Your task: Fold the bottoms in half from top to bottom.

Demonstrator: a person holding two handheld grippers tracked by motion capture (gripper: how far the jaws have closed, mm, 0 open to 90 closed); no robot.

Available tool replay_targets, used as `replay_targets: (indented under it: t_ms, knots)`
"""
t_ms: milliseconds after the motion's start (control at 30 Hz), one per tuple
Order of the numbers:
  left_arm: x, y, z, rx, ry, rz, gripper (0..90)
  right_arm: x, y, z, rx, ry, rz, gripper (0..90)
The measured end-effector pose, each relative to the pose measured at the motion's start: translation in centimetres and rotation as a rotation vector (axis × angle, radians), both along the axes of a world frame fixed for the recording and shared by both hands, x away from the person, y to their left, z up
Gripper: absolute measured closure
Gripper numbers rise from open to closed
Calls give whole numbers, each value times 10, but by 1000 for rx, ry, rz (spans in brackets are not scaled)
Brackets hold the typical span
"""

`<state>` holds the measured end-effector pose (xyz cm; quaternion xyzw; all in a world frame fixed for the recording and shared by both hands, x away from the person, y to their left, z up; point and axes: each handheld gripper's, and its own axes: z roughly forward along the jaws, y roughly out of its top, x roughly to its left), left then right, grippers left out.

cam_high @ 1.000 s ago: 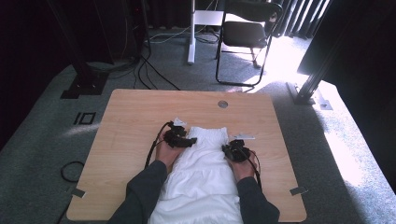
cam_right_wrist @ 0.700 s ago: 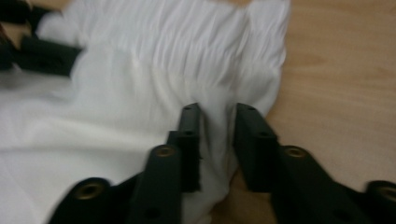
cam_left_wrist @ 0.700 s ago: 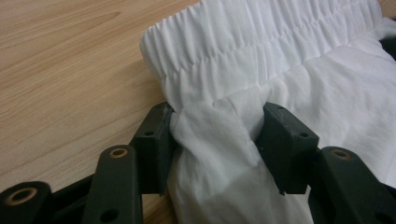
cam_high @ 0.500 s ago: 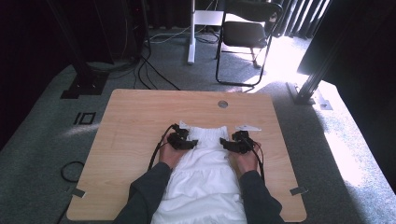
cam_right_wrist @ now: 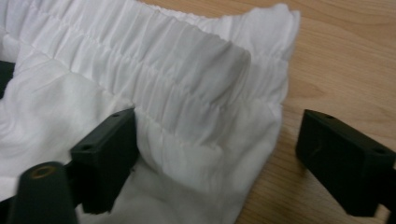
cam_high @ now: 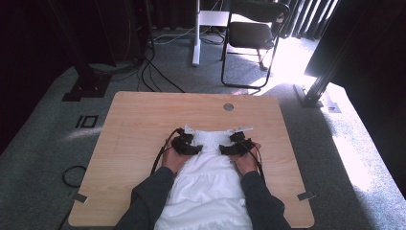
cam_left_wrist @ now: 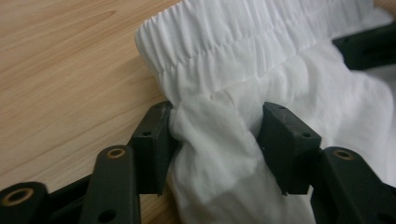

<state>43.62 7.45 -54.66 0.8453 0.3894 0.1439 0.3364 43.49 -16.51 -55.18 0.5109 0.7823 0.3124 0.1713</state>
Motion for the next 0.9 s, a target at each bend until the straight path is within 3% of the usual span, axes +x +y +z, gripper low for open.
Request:
replay_targets:
  t_ms: [33, 100, 167, 267, 433, 533, 567, 633, 733, 900]
  knots:
    - [0, 0, 0, 19, -6, 18, 384, 0, 0, 0, -8, -1, 1, 174]
    - [2, 1, -2, 18, -8, 73, 285, 1, 2, 1, -13, -11, 4, 216]
    - [2, 1, -2, 16, -9, 74, 282, 0, 4, 1, -9, -15, -2, 254]
    - [0, 0, 1, 25, 11, 44, 308, 0, 8, 2, -2, -29, 21, 405]
    - [-3, -2, 4, 6, 40, 0, 575, 0, 11, 6, 30, 1, 41, 714]
    - [1, 2, 4, -57, 99, -30, 760, 3, 7, 6, 77, 32, 45, 798]
    - [3, 3, 5, -61, 103, -34, 801, 4, 7, 7, 80, 40, 50, 804]
    - [5, 5, 10, -47, 80, -40, 829, 6, 7, 10, 83, 34, 69, 810]
    - [11, 13, 31, -77, 24, -36, 836, 8, 7, 27, 81, -13, 98, 810]
    - [19, 22, 82, -124, -95, -27, 836, 12, 9, 79, 97, -147, 130, 810]
